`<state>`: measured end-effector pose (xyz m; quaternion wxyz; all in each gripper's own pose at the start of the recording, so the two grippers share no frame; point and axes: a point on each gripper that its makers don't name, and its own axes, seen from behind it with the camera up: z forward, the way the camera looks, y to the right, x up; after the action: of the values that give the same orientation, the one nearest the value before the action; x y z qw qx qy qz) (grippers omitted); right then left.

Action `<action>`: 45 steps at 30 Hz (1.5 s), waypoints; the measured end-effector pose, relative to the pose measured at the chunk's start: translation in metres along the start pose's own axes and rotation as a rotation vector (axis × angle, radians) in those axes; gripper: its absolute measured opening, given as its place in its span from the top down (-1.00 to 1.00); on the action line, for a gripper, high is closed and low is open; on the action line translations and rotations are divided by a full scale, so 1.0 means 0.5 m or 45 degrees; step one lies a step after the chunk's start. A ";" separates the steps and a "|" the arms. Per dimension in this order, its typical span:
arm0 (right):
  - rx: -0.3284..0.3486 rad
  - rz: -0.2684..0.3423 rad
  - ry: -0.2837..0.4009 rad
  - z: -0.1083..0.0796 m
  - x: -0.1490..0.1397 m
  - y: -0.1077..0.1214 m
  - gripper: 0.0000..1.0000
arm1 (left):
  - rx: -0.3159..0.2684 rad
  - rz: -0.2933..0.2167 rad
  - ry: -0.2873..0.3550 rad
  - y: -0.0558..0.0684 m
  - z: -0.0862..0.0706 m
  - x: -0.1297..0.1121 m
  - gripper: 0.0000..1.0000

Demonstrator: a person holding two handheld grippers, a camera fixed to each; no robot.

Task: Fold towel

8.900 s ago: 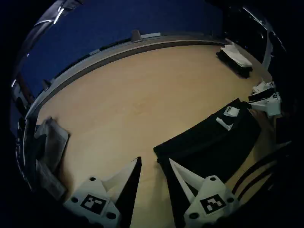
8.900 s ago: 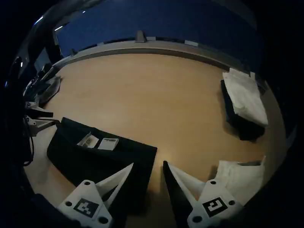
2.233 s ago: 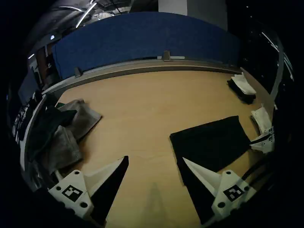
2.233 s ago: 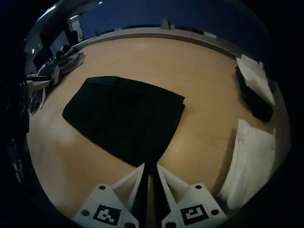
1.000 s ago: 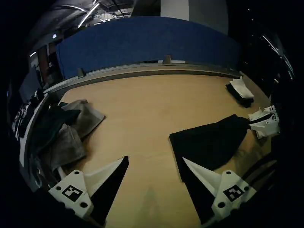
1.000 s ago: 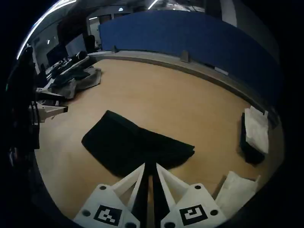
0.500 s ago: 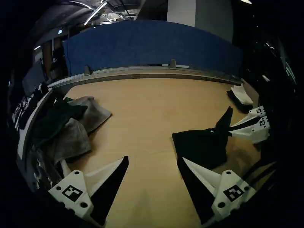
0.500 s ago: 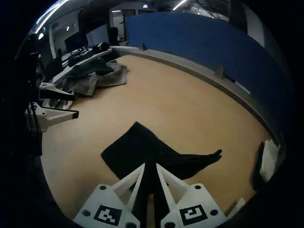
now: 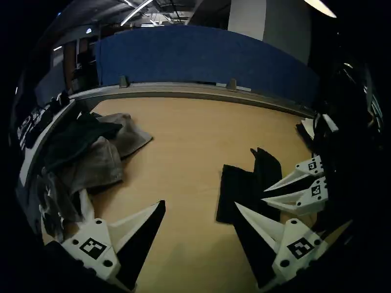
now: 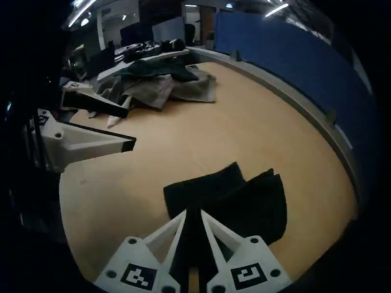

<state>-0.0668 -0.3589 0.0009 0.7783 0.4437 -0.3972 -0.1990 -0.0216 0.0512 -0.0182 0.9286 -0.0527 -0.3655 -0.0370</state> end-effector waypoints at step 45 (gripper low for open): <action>0.031 0.068 0.063 -0.003 -0.029 -0.029 -0.56 | 0.060 -0.050 -0.002 -0.043 -0.018 -0.026 -0.89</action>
<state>-0.0738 -0.3559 -0.0184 0.7875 0.4470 -0.3920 -0.1624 -0.0276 0.0293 -0.0321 0.9284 -0.0235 -0.3680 -0.0465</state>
